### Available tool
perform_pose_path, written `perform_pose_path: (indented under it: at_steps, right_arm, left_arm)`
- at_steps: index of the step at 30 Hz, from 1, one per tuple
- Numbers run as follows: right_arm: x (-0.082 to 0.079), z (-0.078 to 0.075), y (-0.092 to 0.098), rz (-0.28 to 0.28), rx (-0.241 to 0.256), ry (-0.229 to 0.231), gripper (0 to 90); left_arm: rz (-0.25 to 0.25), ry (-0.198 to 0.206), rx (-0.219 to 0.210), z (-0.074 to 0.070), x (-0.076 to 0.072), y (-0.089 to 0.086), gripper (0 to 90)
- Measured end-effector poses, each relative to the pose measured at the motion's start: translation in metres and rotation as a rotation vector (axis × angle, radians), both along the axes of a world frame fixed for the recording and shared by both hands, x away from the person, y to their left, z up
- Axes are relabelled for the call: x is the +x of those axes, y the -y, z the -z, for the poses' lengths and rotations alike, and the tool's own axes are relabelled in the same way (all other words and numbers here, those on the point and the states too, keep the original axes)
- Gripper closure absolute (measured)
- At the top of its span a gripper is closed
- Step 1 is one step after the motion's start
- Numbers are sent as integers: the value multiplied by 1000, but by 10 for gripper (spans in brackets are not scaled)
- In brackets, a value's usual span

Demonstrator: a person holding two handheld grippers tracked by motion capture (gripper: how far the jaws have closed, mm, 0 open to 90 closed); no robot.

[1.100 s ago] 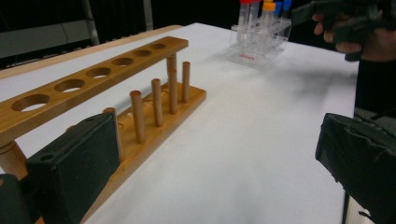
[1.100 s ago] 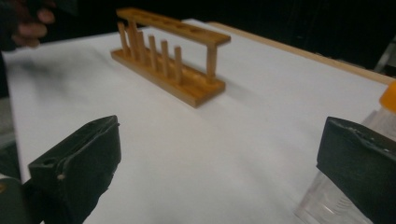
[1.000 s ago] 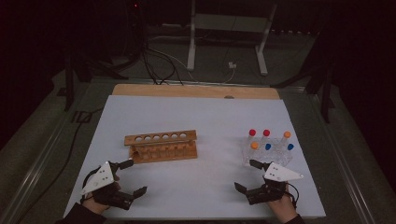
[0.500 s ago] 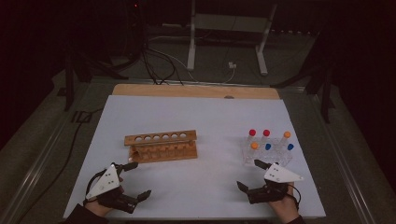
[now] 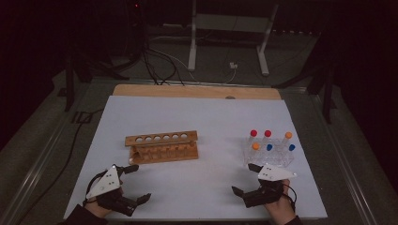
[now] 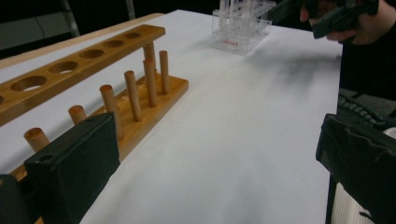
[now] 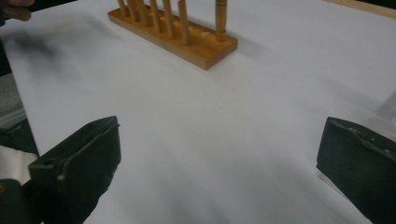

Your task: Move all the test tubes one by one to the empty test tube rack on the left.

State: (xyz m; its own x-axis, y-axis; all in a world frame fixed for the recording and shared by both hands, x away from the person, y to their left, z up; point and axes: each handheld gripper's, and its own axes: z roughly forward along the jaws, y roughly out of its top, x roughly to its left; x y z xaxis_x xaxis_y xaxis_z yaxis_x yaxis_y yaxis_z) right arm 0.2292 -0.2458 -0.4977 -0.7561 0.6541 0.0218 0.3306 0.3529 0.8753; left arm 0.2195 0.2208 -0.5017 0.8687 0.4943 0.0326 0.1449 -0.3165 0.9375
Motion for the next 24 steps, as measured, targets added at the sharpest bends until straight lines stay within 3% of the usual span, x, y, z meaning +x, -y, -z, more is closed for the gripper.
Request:
perform_pose_path:
  at_steps: [5, 12, 19, 21, 22, 24]
  right_arm:
    - [-5, -11, -9, -34, 3, 19, 0]
    - [-9, -25, -14, -24, 22, 57, 0]
    - [-12, -32, -12, 44, 30, 97, 0]
    - [-12, -35, -8, 88, 40, 119, 0]
    - [-12, -39, -2, 146, 52, 147, 0]
    - [-12, -41, 2, 177, 59, 161, 0]
  left_arm:
    - [0, 2, -11, 0, 1, -1, 4]
    - [3, 1, -20, 0, 1, -2, 5]
    - [-1, -2, -23, 0, 1, -2, 5]
    - [0, -1, -25, 0, 1, -2, 5]
    - [-1, 0, -24, 0, 1, -2, 5]
    - [1, -2, -23, 0, 1, -2, 5]
